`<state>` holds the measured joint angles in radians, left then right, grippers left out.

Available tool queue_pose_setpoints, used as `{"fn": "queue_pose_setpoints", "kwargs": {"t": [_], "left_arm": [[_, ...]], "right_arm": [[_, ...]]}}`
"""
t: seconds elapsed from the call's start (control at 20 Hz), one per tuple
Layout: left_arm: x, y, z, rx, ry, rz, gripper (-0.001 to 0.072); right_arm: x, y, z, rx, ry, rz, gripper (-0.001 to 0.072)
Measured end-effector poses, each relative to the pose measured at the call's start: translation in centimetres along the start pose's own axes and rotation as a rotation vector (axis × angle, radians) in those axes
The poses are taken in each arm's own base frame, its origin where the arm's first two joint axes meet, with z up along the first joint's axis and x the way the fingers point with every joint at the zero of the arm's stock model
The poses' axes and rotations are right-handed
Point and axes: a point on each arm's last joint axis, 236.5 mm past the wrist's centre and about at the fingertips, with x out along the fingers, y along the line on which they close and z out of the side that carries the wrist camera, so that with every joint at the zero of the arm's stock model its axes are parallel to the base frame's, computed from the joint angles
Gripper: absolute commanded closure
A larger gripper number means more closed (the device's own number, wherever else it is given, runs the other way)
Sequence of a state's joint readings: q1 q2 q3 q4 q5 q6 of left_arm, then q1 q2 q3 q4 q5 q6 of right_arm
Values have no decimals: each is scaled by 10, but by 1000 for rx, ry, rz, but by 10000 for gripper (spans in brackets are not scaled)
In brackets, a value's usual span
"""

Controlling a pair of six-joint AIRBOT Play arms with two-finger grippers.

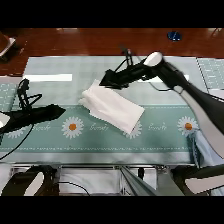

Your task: Fold the shirts.

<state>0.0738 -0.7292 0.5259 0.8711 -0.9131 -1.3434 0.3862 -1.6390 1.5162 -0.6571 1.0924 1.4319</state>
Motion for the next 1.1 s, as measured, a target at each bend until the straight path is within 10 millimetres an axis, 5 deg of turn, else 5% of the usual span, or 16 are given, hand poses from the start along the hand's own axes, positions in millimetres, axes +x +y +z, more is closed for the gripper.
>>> {"fn": "queue_pose_setpoints", "kwargs": {"t": [0.15,0.3,0.4,0.5,0.65,1.1], "left_arm": [[0,1,1,-4,-6,2,686],[0,1,2,-4,-9,2,686],[0,1,2,-4,-9,2,686],[0,-1,3,-11,-13,-5,686],[0,-4,4,-21,-17,-18,686],[0,-7,4,-29,-18,-29,686]], "right_arm": [[-87,-30,-19,-78,-16,-269,347],[-171,-98,-78,39,-95,-648,310],[-194,-134,-118,160,-212,-757,297],[-181,-155,-147,259,-306,-718,297],[-135,-167,-168,381,-366,-549,297],[-35,-175,-168,578,-219,-267,313]]}}
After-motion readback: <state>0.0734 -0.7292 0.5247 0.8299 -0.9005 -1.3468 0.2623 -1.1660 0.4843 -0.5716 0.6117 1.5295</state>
